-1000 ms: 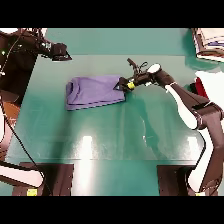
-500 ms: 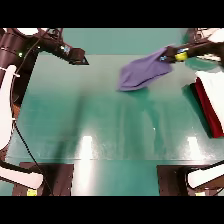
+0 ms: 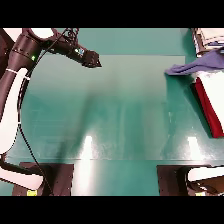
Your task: Fold the shirts.
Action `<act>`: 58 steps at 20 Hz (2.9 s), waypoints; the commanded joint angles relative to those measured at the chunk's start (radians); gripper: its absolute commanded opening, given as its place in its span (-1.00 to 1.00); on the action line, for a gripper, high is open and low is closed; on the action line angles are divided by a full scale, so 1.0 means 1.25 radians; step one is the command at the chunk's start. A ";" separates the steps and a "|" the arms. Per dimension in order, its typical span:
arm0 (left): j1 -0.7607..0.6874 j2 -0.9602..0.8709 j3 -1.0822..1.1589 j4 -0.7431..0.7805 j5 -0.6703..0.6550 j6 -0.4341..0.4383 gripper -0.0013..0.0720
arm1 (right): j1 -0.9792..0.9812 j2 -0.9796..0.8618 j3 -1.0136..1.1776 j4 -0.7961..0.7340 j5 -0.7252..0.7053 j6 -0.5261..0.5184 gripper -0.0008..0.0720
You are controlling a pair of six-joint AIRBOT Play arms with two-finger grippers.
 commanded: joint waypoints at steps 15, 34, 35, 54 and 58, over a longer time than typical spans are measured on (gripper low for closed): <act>-0.007 0.000 0.000 0.000 -0.006 0.000 -0.88 | -0.155 0.135 0.006 0.093 -0.089 -0.144 -0.94; -0.007 0.000 0.000 0.000 -0.021 0.000 -0.88 | -0.456 0.409 -0.559 -0.373 0.175 -0.008 0.68; -0.007 0.000 0.000 0.000 -0.021 0.000 -0.88 | -0.465 0.411 -0.568 -0.363 0.169 0.007 0.66; -0.007 0.000 0.000 -0.008 0.003 -0.001 -0.88 | 0.365 0.429 -0.568 -0.031 -0.008 0.003 -0.93; -0.007 0.000 0.000 -0.007 0.003 -0.001 -0.88 | 0.401 0.429 -0.568 -0.031 -0.020 0.003 -0.93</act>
